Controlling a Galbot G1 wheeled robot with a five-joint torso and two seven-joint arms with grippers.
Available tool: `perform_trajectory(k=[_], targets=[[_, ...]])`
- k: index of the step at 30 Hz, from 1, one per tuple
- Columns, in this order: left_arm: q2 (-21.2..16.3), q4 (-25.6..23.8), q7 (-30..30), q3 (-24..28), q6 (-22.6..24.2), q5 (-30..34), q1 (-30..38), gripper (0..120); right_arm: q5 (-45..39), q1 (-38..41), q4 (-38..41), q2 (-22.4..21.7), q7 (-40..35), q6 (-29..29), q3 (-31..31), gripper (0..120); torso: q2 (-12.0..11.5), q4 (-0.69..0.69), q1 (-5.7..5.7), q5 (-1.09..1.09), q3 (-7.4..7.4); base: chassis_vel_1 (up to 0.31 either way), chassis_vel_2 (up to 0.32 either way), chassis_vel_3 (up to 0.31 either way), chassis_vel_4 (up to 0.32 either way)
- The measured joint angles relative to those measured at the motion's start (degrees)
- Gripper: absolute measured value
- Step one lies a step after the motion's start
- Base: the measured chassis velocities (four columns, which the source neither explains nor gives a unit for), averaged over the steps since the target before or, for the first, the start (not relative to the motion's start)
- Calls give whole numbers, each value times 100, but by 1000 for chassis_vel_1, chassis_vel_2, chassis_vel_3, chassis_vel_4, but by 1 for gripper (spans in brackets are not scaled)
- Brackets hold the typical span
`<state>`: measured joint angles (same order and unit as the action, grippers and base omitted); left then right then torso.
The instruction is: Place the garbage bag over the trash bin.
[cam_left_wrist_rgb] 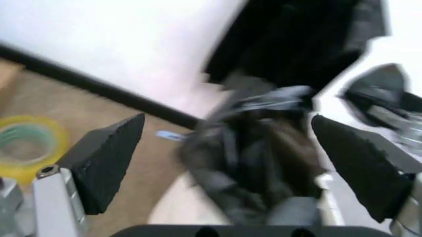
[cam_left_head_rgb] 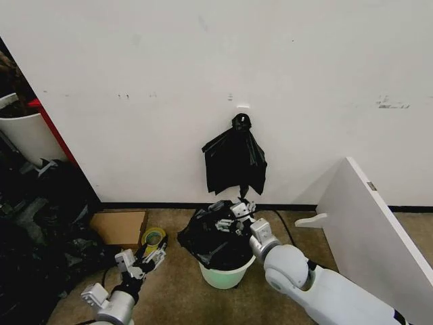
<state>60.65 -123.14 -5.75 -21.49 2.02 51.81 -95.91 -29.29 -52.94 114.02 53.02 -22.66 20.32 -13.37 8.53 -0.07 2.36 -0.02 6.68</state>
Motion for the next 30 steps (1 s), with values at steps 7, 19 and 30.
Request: perform_trajectory(k=[7, 19, 30], targets=[[-469, -175, -1398, 1143, 1632, 525, 1717, 95, -186, -234, 190, -71, -187, 125, 455, 100, 0, -3, 1, 1, 1, 0, 0, 0, 0], [21, 409, -2738, 2185, 2128, 959, 2599, 81, -342, -321, 262, -156, -347, 318, 633, 100, -1, 2, 1, 1, 1, 0, 0, 0, 0], [173, 331, -3154, 1911, 2384, 638, 2499, 78, -334, -279, 106, -56, -348, 334, 516, 100, 0, 1, 1, 1, 1, 0, 0, 0, 0]])
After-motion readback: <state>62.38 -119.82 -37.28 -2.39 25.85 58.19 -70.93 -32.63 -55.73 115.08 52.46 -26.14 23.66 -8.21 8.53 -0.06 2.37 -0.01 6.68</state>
